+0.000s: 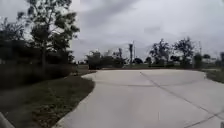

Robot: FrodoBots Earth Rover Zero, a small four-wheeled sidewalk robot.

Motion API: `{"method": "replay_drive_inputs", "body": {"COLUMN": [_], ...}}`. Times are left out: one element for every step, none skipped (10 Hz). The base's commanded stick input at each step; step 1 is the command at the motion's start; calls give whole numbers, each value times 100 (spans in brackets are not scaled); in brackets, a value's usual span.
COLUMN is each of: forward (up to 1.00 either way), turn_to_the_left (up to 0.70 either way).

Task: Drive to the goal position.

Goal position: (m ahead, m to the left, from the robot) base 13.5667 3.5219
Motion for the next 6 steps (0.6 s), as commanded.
{"method": "replay_drive_inputs", "body": {"forward": [85,85,85,85,85,85], "turn_to_the_left": [0,0,0,0,0,0]}}
